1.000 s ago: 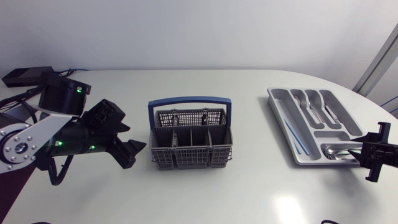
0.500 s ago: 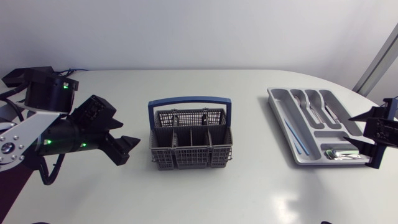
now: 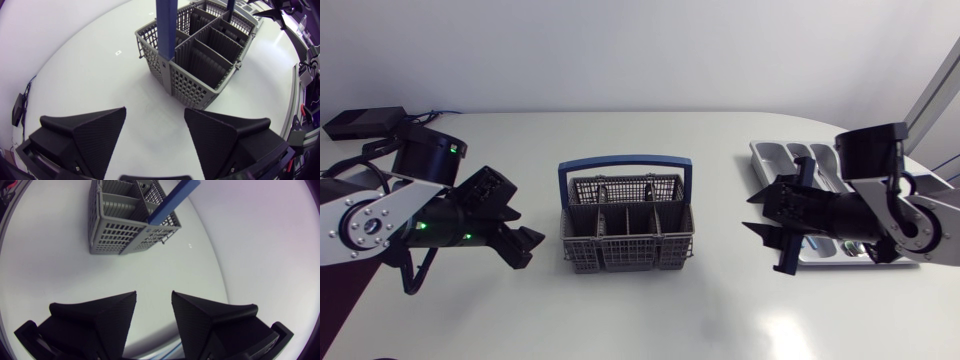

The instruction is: Unload the cutlery basket into the drawer organizer.

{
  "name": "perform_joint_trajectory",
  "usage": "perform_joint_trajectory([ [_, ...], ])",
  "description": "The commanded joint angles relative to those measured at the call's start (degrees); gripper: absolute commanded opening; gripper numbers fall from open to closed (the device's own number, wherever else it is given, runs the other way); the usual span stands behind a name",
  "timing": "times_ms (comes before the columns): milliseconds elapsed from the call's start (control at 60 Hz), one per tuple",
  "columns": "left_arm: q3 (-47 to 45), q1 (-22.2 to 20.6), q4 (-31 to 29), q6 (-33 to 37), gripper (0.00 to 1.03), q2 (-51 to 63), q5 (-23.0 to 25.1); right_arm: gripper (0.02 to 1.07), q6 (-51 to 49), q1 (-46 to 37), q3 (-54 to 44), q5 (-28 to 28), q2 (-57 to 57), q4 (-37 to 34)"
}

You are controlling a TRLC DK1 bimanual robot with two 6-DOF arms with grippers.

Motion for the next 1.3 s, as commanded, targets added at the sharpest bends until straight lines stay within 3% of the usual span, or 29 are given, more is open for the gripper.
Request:
perform_joint_trajectory([
  [0, 1.1, 0.8, 0.3, 1.6, 0.75, 2.2, 1.4, 0.34, 6.5, 3.2, 2.2, 1.1, 3.2, 1.0],
  [167, 2.3, 0.3, 0.4, 1.6, 0.73, 5.9, 3.7, 0.16, 12.4, 10.7, 4.3, 3.9, 7.9, 3.2],
  [350, 5.5, -2.2, 0.7, 1.6, 0.73, 9.8, 3.8, 0.14, 16.4, 17.0, 6.9, 7.4, 12.2, 4.2],
  [567, 8.4, -2.2, 2.3, 1.4, 0.73, 12.9, 3.8, 0.14, 18.6, 20.5, 10.1, 10.0, 16.4, 5.5],
  [883, 10.5, -0.2, 3.5, 1.9, 0.73, 15.4, 3.8, 0.14, 19.0, 21.4, 12.9, 11.7, 19.8, 6.1],
  [1283, 8.6, 0.6, 3.5, 2.4, 0.73, 14.2, 3.8, 0.15, 18.9, 20.5, 9.0, 13.4, 17.5, 7.1],
])
